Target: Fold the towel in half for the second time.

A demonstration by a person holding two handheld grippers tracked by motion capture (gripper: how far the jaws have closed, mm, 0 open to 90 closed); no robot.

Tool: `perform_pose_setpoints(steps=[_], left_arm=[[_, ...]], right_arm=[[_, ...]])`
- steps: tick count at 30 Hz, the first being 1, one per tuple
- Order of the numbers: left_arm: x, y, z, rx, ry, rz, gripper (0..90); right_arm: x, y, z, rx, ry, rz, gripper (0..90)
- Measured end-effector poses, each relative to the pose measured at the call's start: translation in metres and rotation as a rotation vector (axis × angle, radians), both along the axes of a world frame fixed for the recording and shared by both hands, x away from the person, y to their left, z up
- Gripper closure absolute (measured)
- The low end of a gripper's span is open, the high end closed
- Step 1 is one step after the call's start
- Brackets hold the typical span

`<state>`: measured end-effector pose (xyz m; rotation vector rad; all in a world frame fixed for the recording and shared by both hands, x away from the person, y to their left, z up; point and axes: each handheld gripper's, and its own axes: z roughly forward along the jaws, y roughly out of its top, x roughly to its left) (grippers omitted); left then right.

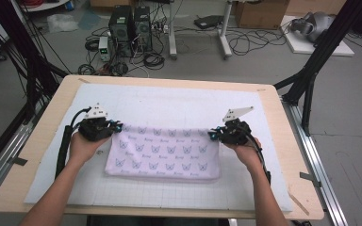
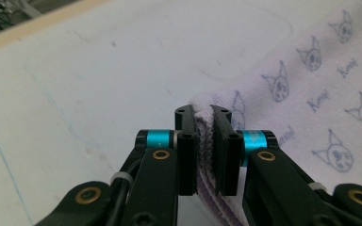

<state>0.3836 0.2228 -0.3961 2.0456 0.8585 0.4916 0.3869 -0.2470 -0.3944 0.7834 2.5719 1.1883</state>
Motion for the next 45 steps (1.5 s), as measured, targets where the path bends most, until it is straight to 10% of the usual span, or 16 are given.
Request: perform_pose_setpoints(steps=[8, 13, 20, 45], left_arm=[[0.052, -0.016, 0.022, 0.010, 0.002, 0.041, 81.4], [0.067, -0.012, 0.015, 0.039, 0.054, 0.099, 65.2], [0.049, -0.002, 0.011, -0.004, 0.045, 0.064, 61.9], [-0.001, 0.011, 0.003, -0.115, 0.038, -0.059, 38.4]], right_arm=[[0.042, -0.007, 0.027, -0.020, -0.054, -0.069, 80.6], [0.064, -0.012, 0.022, 0.052, -0.036, -0.160, 60.6], [0.058, -0.012, 0.015, 0.069, 0.022, -0.153, 50.9], [0.011, 0.010, 0.015, 0.109, -0.036, -0.105, 18.9]])
